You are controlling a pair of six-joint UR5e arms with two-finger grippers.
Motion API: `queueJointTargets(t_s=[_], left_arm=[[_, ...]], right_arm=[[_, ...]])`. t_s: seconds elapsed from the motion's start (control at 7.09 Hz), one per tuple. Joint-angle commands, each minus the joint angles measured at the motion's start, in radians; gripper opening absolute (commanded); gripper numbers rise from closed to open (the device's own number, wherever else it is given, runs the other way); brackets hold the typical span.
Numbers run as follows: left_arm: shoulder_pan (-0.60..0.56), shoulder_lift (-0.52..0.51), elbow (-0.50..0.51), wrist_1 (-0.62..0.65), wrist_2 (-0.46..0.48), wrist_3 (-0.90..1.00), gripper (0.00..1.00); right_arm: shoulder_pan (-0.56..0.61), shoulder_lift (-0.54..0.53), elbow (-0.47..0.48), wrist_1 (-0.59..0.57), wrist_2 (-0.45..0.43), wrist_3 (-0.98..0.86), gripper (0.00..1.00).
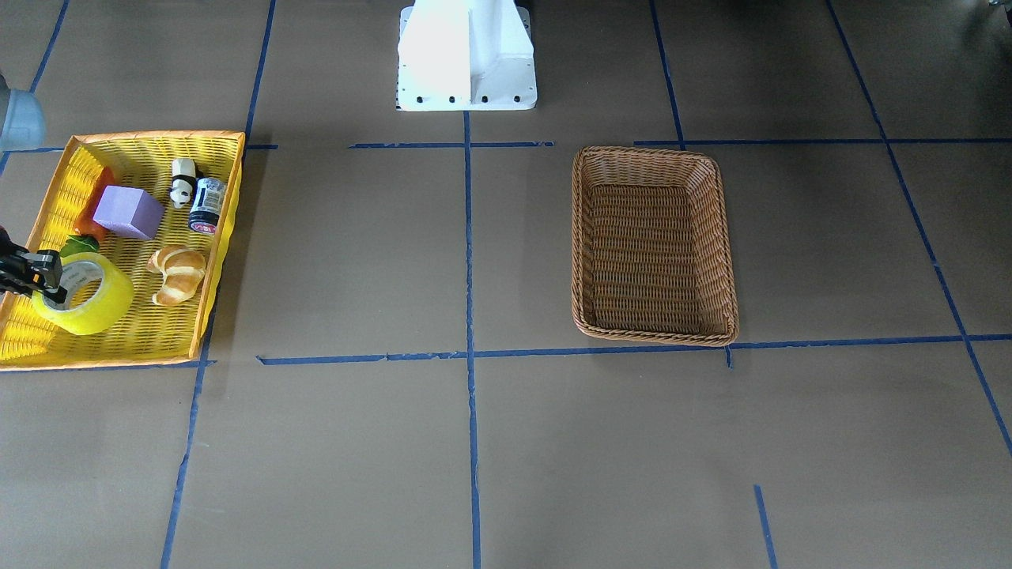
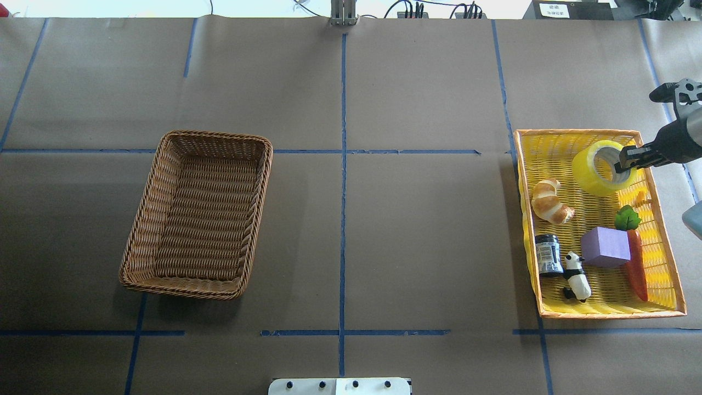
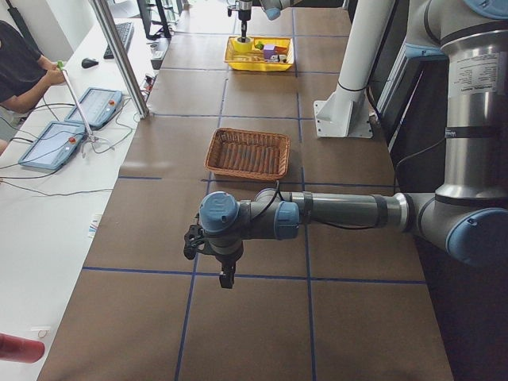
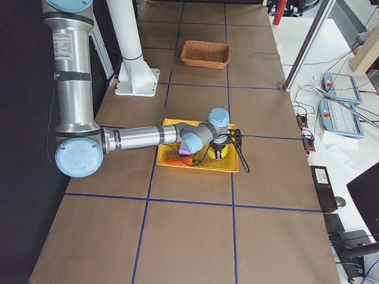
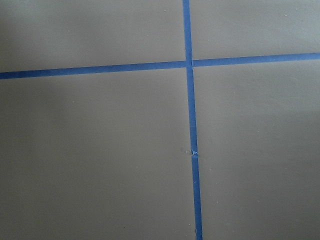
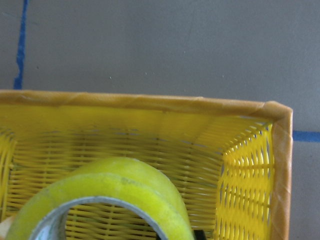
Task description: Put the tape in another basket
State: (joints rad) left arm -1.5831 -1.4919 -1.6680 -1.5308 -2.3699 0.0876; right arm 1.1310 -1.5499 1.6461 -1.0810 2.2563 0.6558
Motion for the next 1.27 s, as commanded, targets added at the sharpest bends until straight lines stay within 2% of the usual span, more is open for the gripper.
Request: queueJointTargets(t_s=[0.0,0.28,0.42,0.56,0.71,0.99,1.13], left_arm=[[0.000,0.001,-0.010,0.000,0.000,0.000,1.00],[0.002,-0.007,-0.025,-0.009,0.000,-0.002,1.00],[0.003,-0.008,-0.033,-0.059,0.000,-0.043,1.00],[0.021,-0.013,-0.033,-0.177,-0.027,-0.197,1.00],[0.093,-0.013,-0.033,-0.347,-0.081,-0.403,1.00],[0.265,-0.043,-0.032,-0.672,-0.086,-0.872,1.00],[0.334,-0.089,-0.032,-0.798,-0.083,-1.092,1.00]], right_arm=[[0.065,0.014,0.076,0.000,0.081,0.036,0.00],[0.037,0.118,0.115,0.024,0.091,0.323,0.00],[-0.037,0.161,0.110,0.102,0.085,0.499,0.01],[-0.134,0.183,0.100,0.236,0.028,0.660,0.02],[-0.224,0.192,0.106,0.354,-0.071,0.849,0.01],[-0.342,0.221,0.112,0.519,-0.235,1.132,0.01],[-0.393,0.224,0.112,0.606,-0.303,1.213,0.01]])
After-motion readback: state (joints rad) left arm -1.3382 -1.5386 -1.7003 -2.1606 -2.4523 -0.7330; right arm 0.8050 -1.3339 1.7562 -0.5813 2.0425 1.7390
